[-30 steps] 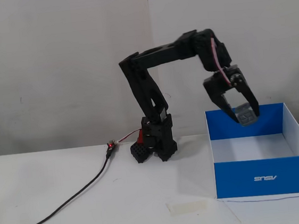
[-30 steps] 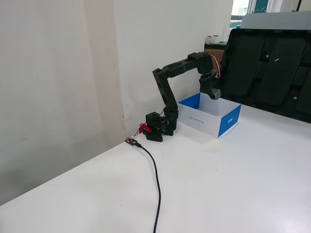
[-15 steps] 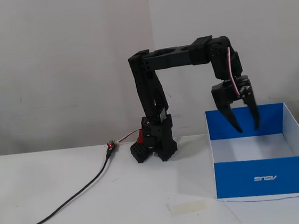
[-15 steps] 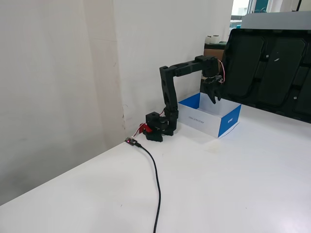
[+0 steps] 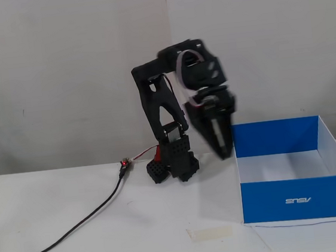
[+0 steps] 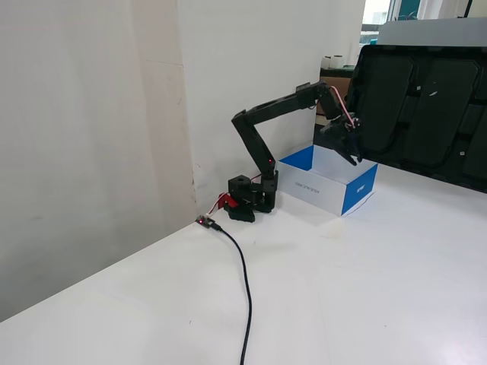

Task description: Pick the gray block and keep it in the box.

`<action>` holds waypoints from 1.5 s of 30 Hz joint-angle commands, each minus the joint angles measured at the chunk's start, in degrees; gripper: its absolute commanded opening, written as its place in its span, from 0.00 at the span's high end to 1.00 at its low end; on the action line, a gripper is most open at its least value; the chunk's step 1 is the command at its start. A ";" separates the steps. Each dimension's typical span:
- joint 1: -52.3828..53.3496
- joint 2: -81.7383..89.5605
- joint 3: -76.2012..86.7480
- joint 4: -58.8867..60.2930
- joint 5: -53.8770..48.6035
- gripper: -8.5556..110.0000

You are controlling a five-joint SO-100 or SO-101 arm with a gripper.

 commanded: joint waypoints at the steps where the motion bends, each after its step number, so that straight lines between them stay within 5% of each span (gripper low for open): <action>1: 10.11 6.15 4.04 -2.55 -0.88 0.93; 12: 28.39 21.53 33.66 -17.75 3.34 0.93; 23: 29.36 56.16 65.92 -26.02 12.57 0.93; 45: 30.23 82.79 79.80 -17.23 12.39 0.93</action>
